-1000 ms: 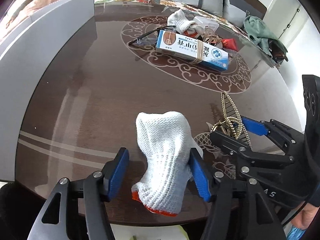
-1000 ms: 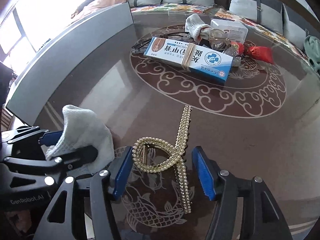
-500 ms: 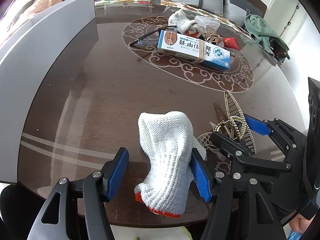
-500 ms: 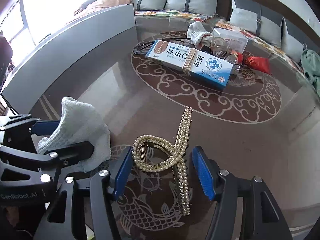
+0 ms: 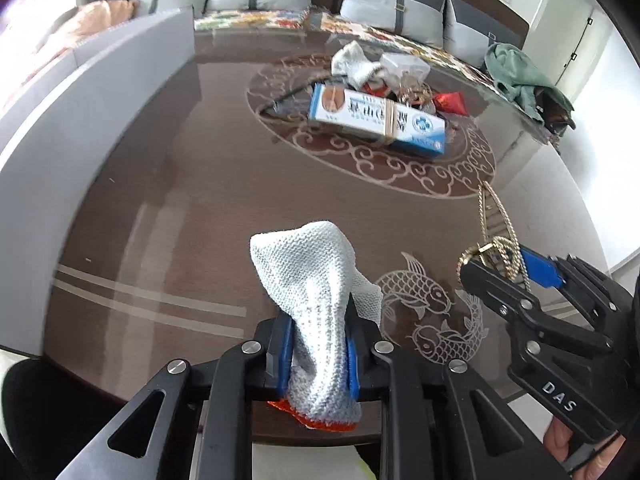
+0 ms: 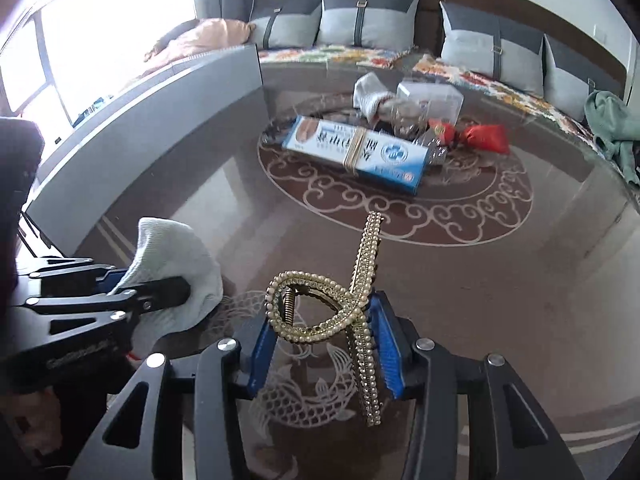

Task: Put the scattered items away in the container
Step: 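Carry the glove and hair clip in both grippers over the white box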

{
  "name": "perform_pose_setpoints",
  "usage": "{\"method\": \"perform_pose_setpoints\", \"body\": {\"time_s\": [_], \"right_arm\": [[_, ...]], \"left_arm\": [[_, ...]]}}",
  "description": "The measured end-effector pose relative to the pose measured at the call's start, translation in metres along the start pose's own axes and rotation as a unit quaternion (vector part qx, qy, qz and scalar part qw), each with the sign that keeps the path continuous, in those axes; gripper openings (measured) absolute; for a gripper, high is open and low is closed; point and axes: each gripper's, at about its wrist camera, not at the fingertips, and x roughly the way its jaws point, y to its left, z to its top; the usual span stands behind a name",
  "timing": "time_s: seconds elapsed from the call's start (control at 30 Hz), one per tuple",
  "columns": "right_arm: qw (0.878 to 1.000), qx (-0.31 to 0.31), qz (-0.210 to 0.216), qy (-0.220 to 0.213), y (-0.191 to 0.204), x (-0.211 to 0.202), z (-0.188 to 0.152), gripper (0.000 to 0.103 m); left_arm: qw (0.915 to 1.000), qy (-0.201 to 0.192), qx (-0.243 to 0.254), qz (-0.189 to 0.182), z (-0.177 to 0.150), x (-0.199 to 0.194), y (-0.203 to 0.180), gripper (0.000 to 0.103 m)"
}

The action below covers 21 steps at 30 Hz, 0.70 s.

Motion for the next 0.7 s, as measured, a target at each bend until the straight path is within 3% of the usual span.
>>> {"method": "perform_pose_setpoints", "body": {"time_s": [0.7], "right_arm": [[0.999, 0.027, 0.028, -0.006, 0.012, -0.026, 0.001, 0.045]], "left_arm": [[0.9975, -0.03, 0.011, 0.064, -0.001, -0.031, -0.002, 0.021]]}}
